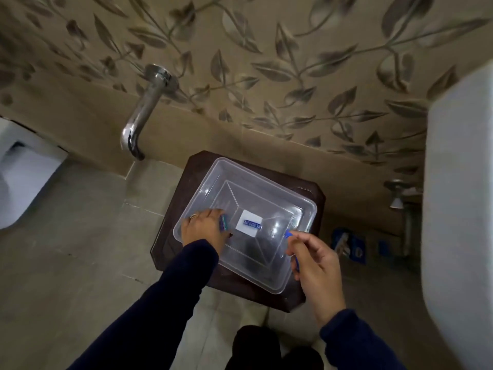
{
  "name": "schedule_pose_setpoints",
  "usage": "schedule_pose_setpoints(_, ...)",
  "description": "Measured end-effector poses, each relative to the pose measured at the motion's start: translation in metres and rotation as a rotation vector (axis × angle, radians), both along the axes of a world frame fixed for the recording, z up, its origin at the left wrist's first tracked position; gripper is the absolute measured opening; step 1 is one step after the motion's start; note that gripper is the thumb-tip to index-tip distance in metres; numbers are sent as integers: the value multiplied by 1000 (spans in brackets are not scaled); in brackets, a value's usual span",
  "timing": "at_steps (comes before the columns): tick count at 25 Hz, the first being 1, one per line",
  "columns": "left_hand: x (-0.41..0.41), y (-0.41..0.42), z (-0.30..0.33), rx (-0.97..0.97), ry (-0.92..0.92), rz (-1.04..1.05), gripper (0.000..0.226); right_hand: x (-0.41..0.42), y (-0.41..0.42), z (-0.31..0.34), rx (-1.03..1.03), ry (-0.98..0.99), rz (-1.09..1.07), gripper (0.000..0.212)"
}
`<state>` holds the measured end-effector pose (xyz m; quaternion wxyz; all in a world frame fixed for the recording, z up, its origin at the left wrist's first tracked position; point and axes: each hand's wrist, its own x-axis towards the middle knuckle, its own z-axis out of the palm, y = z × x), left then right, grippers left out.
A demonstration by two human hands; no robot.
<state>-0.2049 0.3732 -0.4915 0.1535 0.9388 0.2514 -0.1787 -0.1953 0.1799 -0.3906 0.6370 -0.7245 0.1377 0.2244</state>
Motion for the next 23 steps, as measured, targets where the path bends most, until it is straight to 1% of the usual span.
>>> schedule_pose_setpoints(3, 5, 6, 1, -41, 5, 2, 68, 4, 0, -4, -6, 6, 8, 15)
schedule_pose_setpoints(4, 7, 4, 3, -46, -11, -16, 70, 4, 0, -4, -3, 5, 8, 16)
schedule_pose_setpoints(7, 15, -17, 5, -31, -53, -108, 63, 5, -3, -2, 3, 16, 5, 15)
schedule_pose_setpoints(11, 27, -41, -5, -58, -31, -141, 59, 7, -8, -2, 3, 19, -18, 15)
schedule_pose_setpoints(17, 30, -32, -14, -128, -80, -133, 31, 3, -16, -3, 0, 14, -25, 14)
schedule_pose_setpoints(21, 29, -30, -9, -132, -75, -149, 32, -1, -15, -5, 3, 35, -27, 14)
schedule_pose_setpoints(23, 28, -30, -3, -178, -92, -118, 33, -1, -13, -1, 14, 30, -22, 15)
